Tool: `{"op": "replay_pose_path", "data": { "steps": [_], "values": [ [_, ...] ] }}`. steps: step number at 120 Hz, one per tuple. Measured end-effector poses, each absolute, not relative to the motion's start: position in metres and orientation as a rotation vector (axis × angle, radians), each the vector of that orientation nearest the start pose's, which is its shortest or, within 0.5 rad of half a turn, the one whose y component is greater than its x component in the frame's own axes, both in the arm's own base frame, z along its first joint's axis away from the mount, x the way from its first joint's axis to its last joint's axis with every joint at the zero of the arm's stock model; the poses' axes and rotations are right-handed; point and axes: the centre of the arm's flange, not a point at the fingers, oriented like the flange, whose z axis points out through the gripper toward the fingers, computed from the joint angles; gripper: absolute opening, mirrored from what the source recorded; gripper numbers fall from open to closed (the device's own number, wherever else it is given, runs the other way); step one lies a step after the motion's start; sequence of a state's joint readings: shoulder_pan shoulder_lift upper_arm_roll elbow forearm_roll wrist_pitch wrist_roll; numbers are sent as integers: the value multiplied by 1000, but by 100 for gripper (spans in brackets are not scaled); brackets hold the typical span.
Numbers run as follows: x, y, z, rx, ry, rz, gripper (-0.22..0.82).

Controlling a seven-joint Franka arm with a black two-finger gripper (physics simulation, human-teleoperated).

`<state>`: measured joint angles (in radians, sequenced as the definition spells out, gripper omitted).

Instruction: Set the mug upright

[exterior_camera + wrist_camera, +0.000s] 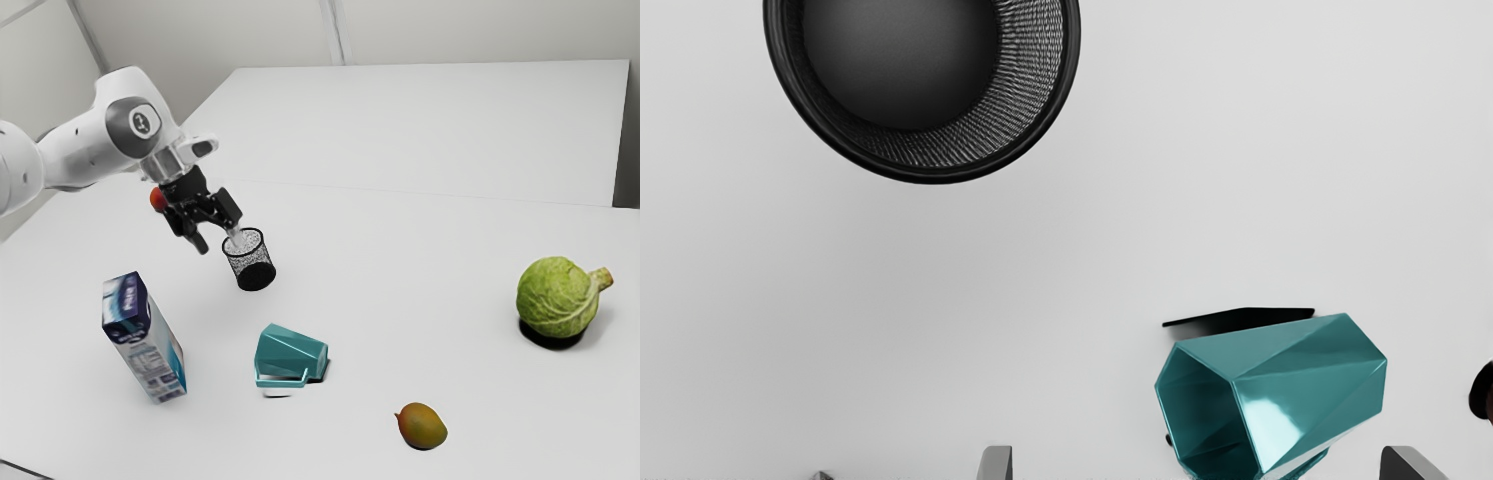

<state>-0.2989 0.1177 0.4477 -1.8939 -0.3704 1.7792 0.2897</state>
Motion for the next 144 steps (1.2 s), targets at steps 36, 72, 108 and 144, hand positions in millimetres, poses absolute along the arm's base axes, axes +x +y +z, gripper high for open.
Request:
{"op": "replay_pose_path", "data": {
  "steps": [36, 72, 108, 144],
  "values": [
    [542, 27, 375, -3636, -23, 493, 60],
    [524, 6, 345, -3693, -14, 628, 60],
    [519, -13, 325, -3714, -5, 695, 60],
    [518, -27, 313, -3729, -16, 733, 60]
  ]
}}
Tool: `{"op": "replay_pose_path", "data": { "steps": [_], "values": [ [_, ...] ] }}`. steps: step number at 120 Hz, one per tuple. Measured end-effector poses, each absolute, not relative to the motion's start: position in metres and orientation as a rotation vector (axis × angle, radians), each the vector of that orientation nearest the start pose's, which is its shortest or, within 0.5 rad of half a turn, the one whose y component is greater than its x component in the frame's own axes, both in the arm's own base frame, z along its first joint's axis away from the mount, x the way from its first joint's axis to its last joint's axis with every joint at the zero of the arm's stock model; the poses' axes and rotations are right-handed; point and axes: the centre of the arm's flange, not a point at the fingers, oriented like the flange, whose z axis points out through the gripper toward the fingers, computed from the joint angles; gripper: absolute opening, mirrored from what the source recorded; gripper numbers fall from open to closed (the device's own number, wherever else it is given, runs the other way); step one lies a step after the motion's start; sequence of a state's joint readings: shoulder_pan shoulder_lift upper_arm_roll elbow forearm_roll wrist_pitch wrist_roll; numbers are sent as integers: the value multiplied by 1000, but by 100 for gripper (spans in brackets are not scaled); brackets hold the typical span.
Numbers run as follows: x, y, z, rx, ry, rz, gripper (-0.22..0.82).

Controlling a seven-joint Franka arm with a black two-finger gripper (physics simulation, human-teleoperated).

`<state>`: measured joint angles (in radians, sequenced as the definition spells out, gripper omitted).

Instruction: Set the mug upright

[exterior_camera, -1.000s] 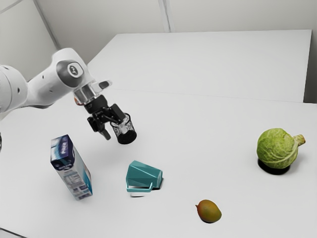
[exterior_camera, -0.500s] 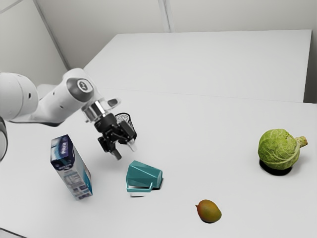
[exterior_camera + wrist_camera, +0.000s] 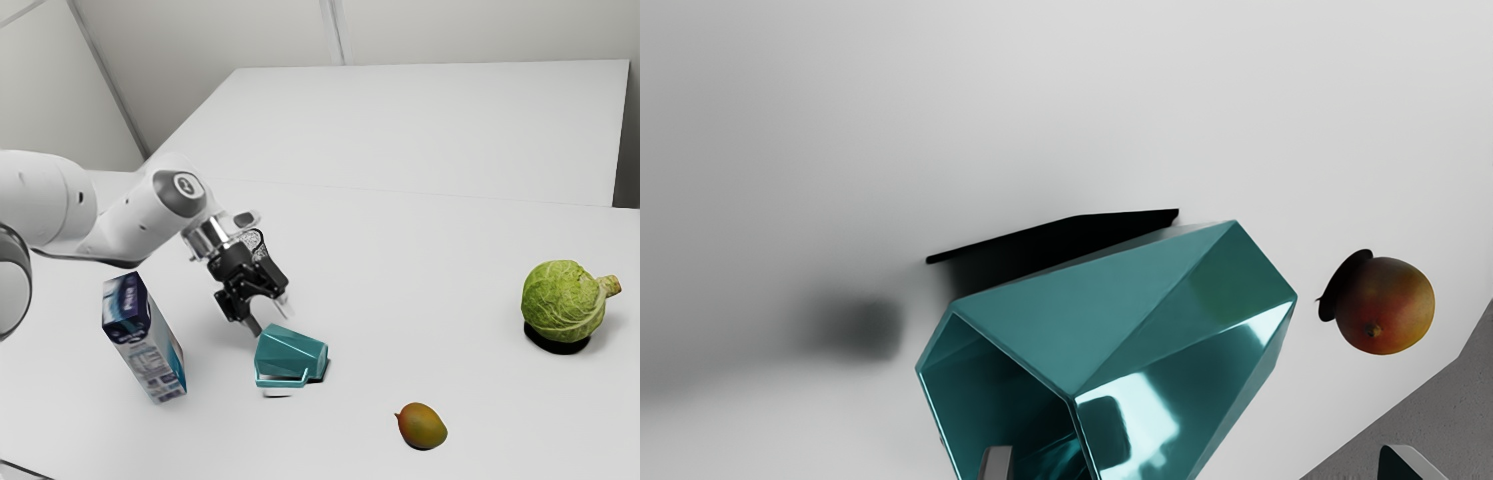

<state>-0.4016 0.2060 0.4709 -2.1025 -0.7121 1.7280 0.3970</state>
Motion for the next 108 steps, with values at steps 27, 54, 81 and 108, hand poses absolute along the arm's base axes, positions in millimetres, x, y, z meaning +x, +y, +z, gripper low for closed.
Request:
{"op": "replay_pose_path", "data": {
  "steps": [27, 54, 81, 108],
  "values": [
    [516, -33, 308, 2426, 18, -485, 52],
    [513, -35, 304, 2415, 36, -491, 36],
    [510, -37, 300, 2403, 52, -494, 13],
    [511, -40, 301, 2403, 58, -483, -5]
  ]
}}
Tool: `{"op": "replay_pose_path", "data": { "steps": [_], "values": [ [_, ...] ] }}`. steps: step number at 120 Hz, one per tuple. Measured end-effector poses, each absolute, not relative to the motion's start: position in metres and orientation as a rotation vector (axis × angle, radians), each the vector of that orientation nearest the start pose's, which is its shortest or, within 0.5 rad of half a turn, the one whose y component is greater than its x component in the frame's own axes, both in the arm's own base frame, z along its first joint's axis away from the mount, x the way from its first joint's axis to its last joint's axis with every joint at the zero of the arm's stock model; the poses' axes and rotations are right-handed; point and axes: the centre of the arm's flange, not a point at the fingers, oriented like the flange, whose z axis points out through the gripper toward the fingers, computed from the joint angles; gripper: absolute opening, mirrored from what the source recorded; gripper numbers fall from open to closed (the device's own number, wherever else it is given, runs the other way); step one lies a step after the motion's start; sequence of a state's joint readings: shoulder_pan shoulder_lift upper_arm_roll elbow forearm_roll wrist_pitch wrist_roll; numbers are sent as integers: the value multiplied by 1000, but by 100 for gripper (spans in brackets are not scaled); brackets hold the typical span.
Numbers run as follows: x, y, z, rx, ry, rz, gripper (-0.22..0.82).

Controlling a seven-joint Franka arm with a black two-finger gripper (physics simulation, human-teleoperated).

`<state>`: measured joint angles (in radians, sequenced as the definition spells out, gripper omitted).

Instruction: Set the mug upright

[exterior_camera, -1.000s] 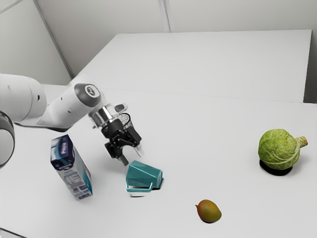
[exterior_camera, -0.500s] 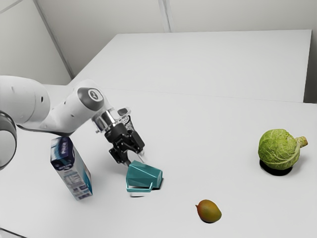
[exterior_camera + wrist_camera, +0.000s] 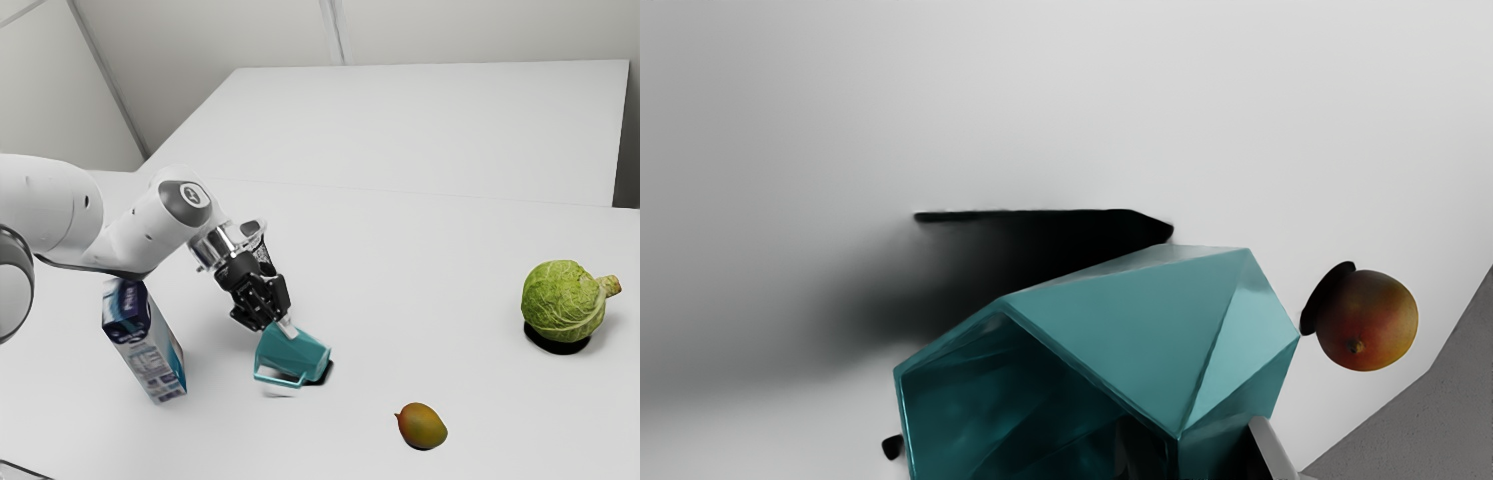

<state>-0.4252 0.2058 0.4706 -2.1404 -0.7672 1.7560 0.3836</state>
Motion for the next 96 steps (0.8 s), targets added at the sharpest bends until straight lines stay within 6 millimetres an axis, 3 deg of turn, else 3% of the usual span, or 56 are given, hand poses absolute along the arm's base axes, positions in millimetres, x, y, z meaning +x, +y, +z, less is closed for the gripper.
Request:
{"op": "replay_pose_path", "data": {
  "steps": [22, 74, 96],
  "values": [
    [511, -45, 306, 2397, 51, -470, -15],
    [512, -51, 340, 2396, 6, -405, -17],
    [518, -46, 356, 2470, -46, -379, -18]
  ]
}}
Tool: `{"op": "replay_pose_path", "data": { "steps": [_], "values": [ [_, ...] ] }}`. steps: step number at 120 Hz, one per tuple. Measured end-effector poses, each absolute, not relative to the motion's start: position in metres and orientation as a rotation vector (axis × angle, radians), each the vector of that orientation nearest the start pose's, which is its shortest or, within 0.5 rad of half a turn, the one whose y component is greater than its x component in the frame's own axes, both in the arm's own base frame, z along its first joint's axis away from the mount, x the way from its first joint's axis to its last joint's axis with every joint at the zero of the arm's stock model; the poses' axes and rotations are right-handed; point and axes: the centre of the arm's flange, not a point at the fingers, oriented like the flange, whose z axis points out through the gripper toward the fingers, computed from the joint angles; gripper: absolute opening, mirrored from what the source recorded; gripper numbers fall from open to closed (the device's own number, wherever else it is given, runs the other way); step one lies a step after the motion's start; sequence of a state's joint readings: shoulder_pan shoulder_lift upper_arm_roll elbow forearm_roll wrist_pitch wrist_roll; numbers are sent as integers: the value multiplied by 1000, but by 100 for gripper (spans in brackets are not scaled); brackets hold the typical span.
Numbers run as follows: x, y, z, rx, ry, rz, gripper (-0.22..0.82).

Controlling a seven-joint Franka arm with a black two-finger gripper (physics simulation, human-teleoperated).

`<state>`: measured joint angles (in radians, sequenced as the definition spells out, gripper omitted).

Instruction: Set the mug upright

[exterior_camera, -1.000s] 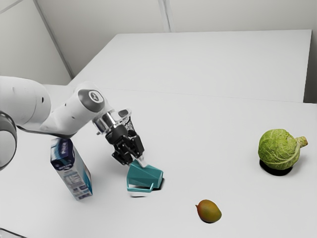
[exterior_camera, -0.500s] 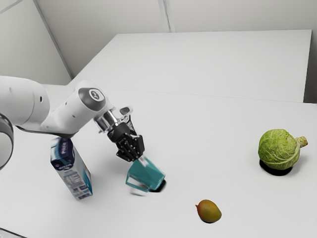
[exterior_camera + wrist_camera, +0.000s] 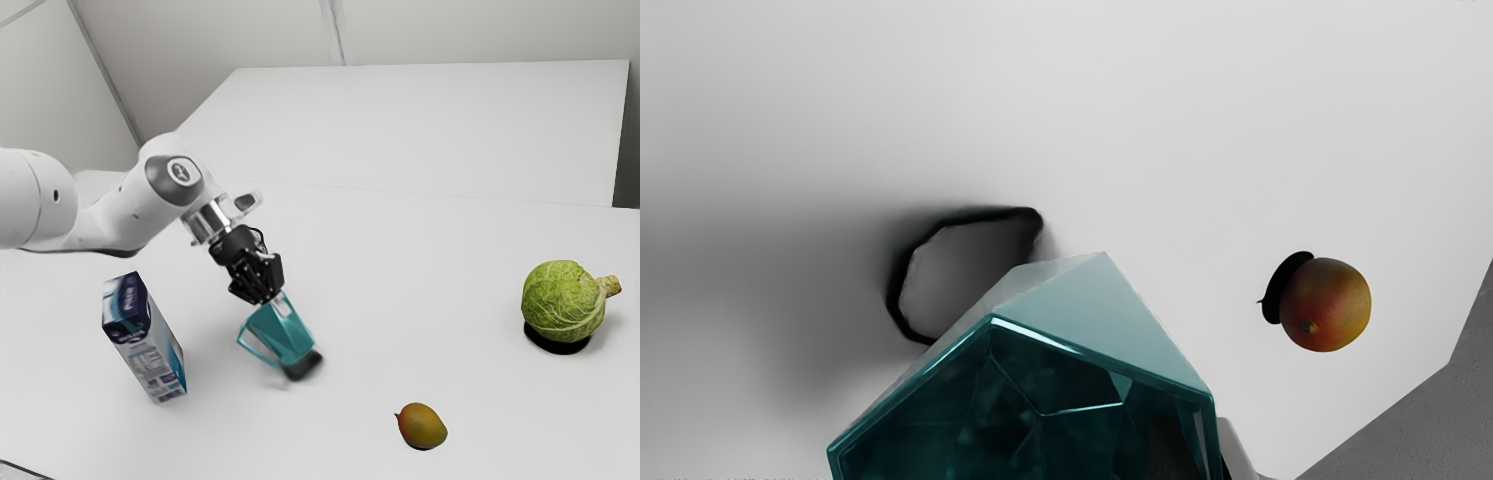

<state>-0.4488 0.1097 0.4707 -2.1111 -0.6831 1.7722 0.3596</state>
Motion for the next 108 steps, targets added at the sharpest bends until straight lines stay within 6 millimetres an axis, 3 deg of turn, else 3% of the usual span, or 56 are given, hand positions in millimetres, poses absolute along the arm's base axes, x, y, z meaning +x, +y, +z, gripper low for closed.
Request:
{"op": "replay_pose_path", "data": {
  "steps": [16, 58, 88, 108],
  "values": [
    [525, -47, 370, 2563, -114, -338, -18],
    [539, -56, 386, 2809, -307, -256, -18],
    [547, -27, 392, 2951, -344, -227, -18],
    [549, -24, 392, 2988, -360, -215, -18]
  ]
}}
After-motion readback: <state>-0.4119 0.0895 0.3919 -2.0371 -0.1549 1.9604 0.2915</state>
